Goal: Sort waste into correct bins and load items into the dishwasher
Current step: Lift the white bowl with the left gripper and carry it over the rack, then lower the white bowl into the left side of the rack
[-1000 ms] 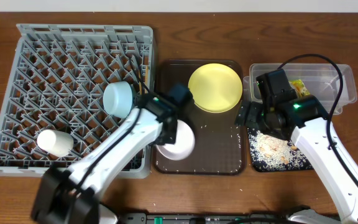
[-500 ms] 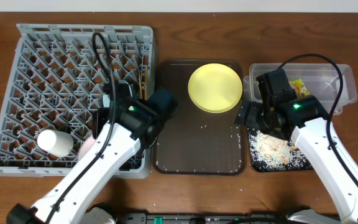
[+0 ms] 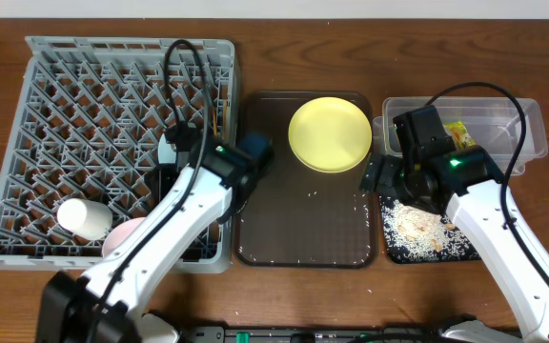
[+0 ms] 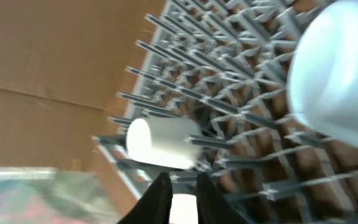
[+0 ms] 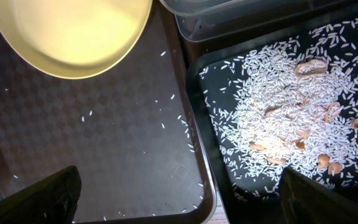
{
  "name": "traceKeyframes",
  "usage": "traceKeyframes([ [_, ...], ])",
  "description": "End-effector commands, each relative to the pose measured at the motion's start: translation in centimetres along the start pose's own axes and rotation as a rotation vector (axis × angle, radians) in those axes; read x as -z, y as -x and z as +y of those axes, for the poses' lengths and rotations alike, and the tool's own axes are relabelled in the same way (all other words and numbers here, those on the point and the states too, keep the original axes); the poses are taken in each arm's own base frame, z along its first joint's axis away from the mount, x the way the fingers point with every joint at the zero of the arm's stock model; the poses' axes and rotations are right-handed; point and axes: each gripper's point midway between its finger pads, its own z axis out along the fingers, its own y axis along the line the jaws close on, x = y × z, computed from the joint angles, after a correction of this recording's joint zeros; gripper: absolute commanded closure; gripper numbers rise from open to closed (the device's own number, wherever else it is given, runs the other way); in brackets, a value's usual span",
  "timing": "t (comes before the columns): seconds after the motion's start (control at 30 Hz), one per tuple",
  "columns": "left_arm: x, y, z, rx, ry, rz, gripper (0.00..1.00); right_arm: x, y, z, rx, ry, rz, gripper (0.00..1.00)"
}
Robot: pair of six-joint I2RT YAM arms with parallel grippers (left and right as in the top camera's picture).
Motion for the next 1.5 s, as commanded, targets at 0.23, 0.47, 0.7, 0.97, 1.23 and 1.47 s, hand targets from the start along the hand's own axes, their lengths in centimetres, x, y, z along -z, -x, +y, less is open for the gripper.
traceKeyframes([
  [0.23,4.3,-1.5,5.3,0.33,-0.351,0.006,0.64,0.1,-0.1,-0.1,0.0,-0.001,0.001,0.01],
  [0.47,3.8,-4.5,10.8,0.588,-0.386,0.047,0.64,0.1,0.0,-0.1,0.0,-0.001,0.0,0.01],
  [0.7,2.2,-8.3,12.2,0.749,-0.329,0.262,0.58,0.1,-0.5,0.4,0.023,0.03,0.025,0.01],
  [0.97,1.0,-9.7,9.5,0.838,-0.395,0.577,0.4,0.2,-0.7,0.6,0.035,0.039,0.034,0.01],
  [1.23,-0.3,-11.7,7.6,0.779,-0.369,0.818,0.49,0.2,-0.6,0.6,0.042,0.04,0.032,0.01],
  [1.47,-0.1,-12.7,7.4,0.741,-0.343,0.88,0.49,0.2,-0.6,0.6,0.042,0.041,0.03,0.01],
])
